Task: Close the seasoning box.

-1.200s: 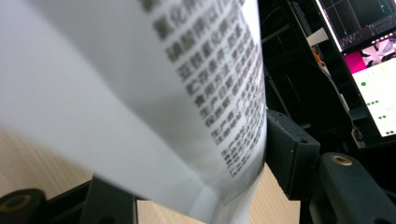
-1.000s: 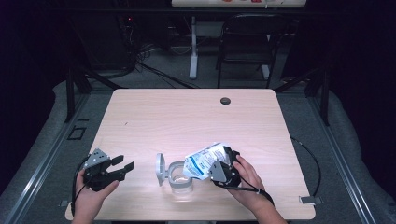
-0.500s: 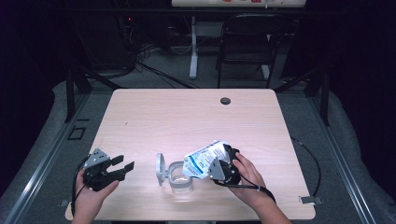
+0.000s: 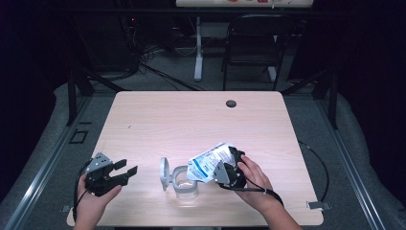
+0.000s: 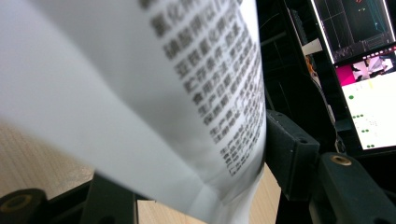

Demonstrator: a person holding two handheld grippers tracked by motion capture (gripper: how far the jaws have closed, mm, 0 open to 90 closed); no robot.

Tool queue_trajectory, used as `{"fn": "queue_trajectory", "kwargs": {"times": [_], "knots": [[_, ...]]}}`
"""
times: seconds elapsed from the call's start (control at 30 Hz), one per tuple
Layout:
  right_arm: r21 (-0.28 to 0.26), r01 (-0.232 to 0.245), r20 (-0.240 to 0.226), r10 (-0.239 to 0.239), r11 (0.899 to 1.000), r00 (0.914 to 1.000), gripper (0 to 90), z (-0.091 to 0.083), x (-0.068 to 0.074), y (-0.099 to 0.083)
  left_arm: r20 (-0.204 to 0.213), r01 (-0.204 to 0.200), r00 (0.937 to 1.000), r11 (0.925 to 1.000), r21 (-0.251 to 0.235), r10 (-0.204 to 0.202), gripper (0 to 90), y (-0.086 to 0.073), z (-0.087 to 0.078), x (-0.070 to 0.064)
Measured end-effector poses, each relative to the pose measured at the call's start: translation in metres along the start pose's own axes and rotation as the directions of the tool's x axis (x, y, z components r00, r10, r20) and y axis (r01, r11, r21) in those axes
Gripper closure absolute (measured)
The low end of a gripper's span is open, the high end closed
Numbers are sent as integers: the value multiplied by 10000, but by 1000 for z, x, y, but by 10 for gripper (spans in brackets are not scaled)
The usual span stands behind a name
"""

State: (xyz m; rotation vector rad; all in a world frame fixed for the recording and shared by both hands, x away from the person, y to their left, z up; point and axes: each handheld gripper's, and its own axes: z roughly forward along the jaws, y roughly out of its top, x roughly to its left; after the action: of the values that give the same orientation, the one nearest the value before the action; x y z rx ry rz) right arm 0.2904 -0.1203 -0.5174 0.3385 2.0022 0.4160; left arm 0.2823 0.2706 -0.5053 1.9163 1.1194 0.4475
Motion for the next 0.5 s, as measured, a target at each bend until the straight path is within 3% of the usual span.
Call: {"fn": "queue_trajectory", "kwargs": {"times": [0.27,0.5], "knots": [[-115,28,86,-27,9999,10000,445,1,-2,1,-24,-4,10000,10000,39,4,466,0,0,1],[23,399,142,-399,9992,9991,446,1,-4,2,-12,11,10000,10000,12,-11,465,0,0,1]]}}
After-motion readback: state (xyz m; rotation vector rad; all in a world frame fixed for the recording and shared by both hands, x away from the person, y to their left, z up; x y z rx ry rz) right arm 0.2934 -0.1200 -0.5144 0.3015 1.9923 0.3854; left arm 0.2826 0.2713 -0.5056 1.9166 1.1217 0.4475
